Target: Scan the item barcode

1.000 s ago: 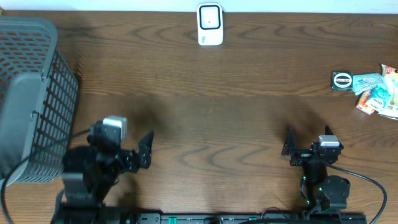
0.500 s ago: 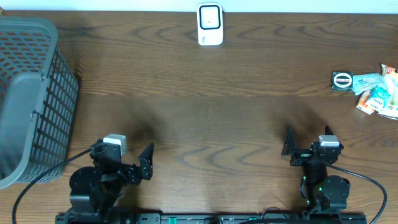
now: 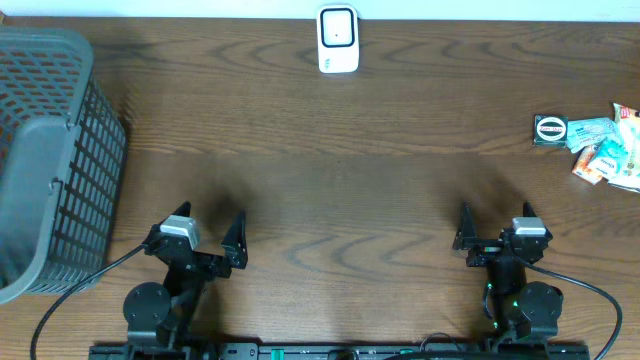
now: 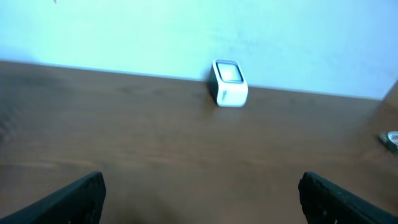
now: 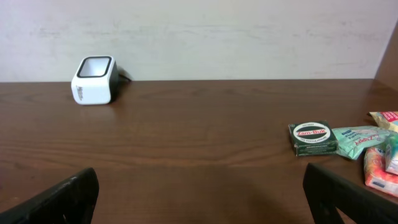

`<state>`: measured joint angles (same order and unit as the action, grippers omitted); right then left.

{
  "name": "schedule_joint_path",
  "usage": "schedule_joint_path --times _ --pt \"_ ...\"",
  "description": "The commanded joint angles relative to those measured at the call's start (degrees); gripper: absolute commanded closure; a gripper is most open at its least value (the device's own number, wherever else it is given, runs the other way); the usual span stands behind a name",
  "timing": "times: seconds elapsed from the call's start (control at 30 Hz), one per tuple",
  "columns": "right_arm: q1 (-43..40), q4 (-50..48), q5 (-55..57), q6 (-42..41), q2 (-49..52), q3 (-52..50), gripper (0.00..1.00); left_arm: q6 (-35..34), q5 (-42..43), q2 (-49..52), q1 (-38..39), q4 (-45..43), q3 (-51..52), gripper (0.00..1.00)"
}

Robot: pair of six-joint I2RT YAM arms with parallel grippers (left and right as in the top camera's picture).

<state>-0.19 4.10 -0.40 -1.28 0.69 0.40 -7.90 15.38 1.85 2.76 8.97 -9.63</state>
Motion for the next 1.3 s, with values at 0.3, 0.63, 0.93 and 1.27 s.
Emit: schedule_joint_path --times 0.3,0.63,0.93,1.27 --pt "0.39 0.33 0.07 -0.39 -0.39 -0.11 0.01 -4.02 -3.26 -1.77 -1.99 -12.24 6.05 0.02" --pt "0.39 0.33 0.07 -0.39 -0.39 -0.11 0.01 -3.98 -3.23 -1.77 -1.95 -16.98 9.4 0.02" --pt "0.39 0.33 0.07 -0.37 -0.39 -0.11 0.01 -2.27 -3.23 -1.77 -1.75 -7.89 9.4 0.02" --pt "0.39 0.33 0.07 -0.39 -0.39 -0.11 0.01 3.39 -8.04 -1.77 0.7 -5.29 9.4 0.02"
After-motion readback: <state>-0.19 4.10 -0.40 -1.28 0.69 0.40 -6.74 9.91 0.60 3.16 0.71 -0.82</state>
